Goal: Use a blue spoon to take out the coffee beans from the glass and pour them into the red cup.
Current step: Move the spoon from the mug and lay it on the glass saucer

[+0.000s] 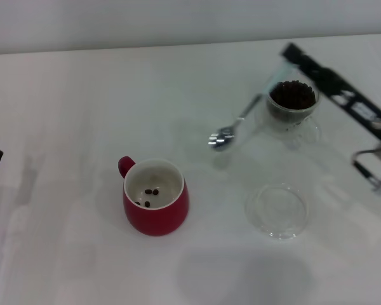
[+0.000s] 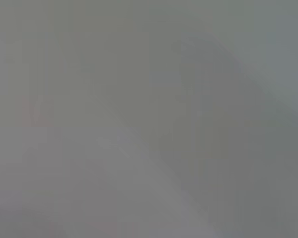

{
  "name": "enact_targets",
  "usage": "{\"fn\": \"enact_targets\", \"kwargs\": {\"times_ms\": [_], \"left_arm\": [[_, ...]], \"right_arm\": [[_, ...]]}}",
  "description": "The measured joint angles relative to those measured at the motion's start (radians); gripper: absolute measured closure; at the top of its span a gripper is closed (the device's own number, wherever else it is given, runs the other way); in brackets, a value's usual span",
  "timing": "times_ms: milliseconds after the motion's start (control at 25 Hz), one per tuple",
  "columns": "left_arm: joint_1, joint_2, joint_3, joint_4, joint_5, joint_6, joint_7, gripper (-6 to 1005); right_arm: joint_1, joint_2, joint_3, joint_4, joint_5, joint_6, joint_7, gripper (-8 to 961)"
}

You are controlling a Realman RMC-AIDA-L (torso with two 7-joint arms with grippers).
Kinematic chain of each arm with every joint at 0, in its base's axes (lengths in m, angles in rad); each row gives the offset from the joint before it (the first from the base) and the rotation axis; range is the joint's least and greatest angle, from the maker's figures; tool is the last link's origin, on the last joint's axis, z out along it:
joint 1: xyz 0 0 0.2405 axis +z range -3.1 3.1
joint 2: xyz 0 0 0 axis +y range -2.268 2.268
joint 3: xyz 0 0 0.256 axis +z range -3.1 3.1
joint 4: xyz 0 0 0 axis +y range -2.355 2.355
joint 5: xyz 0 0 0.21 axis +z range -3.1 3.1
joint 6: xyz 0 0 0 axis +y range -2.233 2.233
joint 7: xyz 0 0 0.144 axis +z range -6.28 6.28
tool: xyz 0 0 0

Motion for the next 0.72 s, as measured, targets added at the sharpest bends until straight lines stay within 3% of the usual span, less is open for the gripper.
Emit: {"fn": "enact_targets", "kwargs": {"times_ms": [320,720], "left_arm": [[0.005,0.000,0.000,0.000,0.000,0.000,0.000,266],[0.003,0.000,0.000,0.000,0.000,0.000,0.000,266]], "right_arm": [[-0.119,-0.027,0.045,0.074,0.011,-0.090,0.087,814],[-0.191,-0.013,0.036,0.119,0.005,-0.047,0.086,814]]}}
